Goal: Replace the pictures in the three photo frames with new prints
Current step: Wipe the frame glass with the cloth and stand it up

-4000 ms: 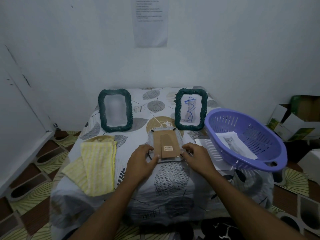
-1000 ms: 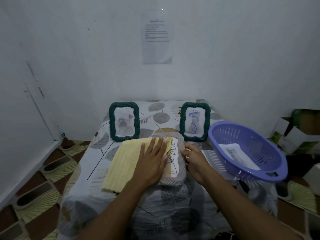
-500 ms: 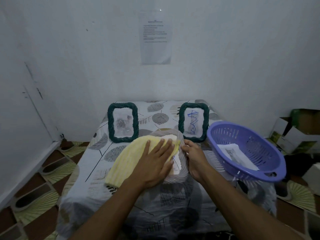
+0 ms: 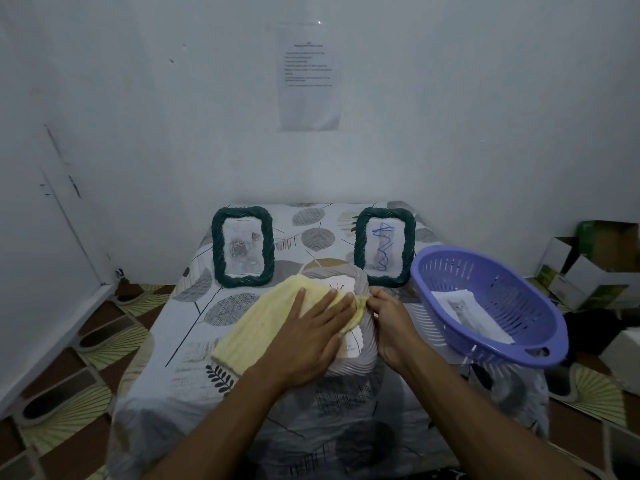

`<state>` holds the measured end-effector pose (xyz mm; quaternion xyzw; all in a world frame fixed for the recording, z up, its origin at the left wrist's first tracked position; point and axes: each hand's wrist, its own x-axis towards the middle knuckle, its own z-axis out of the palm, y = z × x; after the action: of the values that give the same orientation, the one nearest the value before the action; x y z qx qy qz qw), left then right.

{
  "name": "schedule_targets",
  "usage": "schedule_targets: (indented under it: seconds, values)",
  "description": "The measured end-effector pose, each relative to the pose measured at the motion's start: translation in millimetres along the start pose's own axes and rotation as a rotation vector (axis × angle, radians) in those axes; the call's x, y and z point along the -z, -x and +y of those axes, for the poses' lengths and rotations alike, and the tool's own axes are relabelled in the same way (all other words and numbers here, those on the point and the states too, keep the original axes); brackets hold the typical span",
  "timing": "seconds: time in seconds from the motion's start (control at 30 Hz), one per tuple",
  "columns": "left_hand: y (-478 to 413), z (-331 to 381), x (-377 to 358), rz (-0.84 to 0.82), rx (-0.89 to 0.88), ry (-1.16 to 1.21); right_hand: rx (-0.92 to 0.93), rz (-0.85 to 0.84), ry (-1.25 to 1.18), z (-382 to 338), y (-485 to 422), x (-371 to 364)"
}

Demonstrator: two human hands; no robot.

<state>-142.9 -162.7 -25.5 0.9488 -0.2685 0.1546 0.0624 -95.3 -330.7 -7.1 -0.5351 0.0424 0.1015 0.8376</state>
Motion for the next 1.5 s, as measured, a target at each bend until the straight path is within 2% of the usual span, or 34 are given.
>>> schedule_targets:
  seconds: [0.1,0.27,0.47,0.57,0.73,0.87,1.07,1.13,1.27,1.33,1.43,1.5]
  values:
    - [8,0,-6,-0.007,-0.018,-0.027,-0.02,0.0,-0.036,3,0,4]
    - [-10,-10,3,-0.012,0.13,-0.106,-0.033,0.005,-0.001,15,6,-4]
    - [6,-6,-3,-0.04,-0.027,0.005,-0.019,0.066,-0.029,-8,-1,4]
    - [20,-8,-3,-0.033,-0.033,-0.009,0.004,0.097,0.018,-18,-5,8]
    - [17,-15,5,0.055,0.187,-0.147,0.015,0.13,0.036,-20,-4,1]
    - [7,-19,11,0.045,0.267,-0.125,0.006,0.103,0.038,-18,-2,-4]
    - [18,2,-2,0.015,-0.002,-0.017,0.017,0.084,0.051,-24,-4,-4]
    - [19,1,-2,0.052,0.041,-0.077,0.016,0.08,0.052,-23,-4,-4]
    - [17,-16,8,0.044,0.261,-0.125,0.018,0.089,0.07,-22,-4,-5]
    - [19,-14,6,0.035,0.222,-0.087,0.012,0.081,0.071,-22,-4,-7]
    - [24,1,0,0.007,0.059,-0.024,0.01,0.072,0.09,-22,-5,-9]
    - [22,6,-2,0.01,0.034,-0.019,0.004,0.058,0.095,-19,-4,-10]
